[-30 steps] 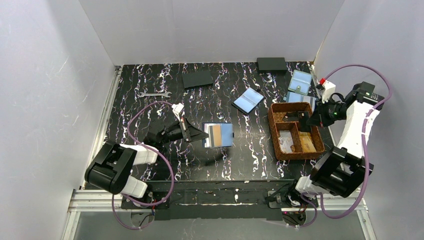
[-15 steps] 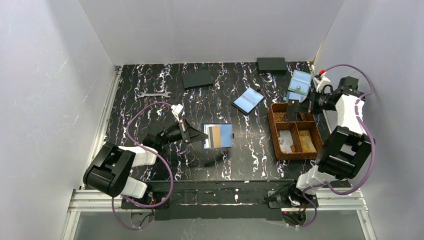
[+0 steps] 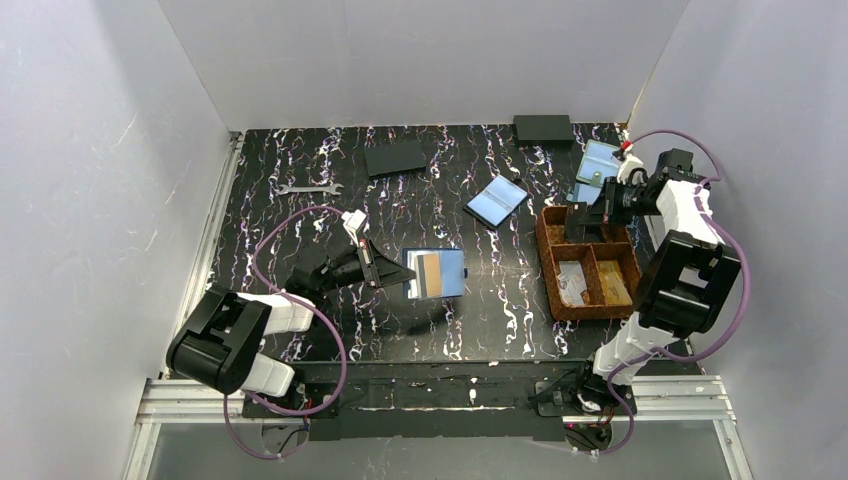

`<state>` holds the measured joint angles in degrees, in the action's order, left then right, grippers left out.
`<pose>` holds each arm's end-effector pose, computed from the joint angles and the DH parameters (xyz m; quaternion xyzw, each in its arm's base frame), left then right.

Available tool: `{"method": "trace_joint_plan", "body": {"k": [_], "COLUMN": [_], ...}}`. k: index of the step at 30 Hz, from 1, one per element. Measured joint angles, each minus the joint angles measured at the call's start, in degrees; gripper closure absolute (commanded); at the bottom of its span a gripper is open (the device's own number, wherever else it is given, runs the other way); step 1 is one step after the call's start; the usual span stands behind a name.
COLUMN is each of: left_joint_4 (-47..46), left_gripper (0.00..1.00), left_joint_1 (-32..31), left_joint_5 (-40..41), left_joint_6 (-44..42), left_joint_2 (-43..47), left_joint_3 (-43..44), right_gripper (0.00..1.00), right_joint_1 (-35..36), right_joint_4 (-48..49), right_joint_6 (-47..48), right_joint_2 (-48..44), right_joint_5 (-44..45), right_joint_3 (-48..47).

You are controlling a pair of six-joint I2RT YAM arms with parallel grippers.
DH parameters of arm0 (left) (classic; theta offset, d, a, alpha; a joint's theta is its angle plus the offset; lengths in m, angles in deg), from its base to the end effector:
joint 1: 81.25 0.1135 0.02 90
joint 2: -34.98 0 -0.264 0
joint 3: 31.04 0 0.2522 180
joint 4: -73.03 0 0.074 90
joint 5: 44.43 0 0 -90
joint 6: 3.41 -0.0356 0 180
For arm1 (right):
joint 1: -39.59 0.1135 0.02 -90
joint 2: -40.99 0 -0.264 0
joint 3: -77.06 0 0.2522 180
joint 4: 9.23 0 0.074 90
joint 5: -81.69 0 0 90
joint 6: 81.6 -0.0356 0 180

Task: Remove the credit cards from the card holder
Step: Place the credit card in the storage box.

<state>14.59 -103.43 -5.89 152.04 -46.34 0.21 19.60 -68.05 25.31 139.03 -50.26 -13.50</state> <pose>0.2091 -0.1153 0.1951 0.0883 0.6685 -0.6768 0.2955 0.3346 -0.0964 0.2501 -0.0489 0.9155 0.2716 0.2928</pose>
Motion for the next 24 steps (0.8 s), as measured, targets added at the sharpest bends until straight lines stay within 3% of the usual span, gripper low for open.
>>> {"method": "trace_joint_plan", "body": {"k": [6,15,20,24], "left_joint_4": [-0.68,-1.29,-1.40,-1.51], "left_gripper": [1.00,1.00,1.00,1.00], "left_joint_1": [0.00,-0.02,-1.01,-3.52], "left_joint_5": [0.02,0.22,1.20,2.93], "left_joint_6": [0.42,1.73,2.29,2.71], "left_joint_2": [0.02,0.98,0.96,0.37], "left_joint_3": [0.00,0.00,0.02,0.50], "right_gripper": [0.65,0.59,0.59,0.56], "right_joint_1": [0.52,0.50,1.01,6.75], "right_joint_4": [-0.39,0.00,-0.90,-3.13], "right_joint_6": [1.36,3.50,8.09,11.85], "right_joint_2": [2.56,-1.92,-9.46,-13.29], "right_joint_5": [5.38,15.19,8.70,0.26], "right_joint_3": [-2.99,-3.04,-3.04,-2.23]}}
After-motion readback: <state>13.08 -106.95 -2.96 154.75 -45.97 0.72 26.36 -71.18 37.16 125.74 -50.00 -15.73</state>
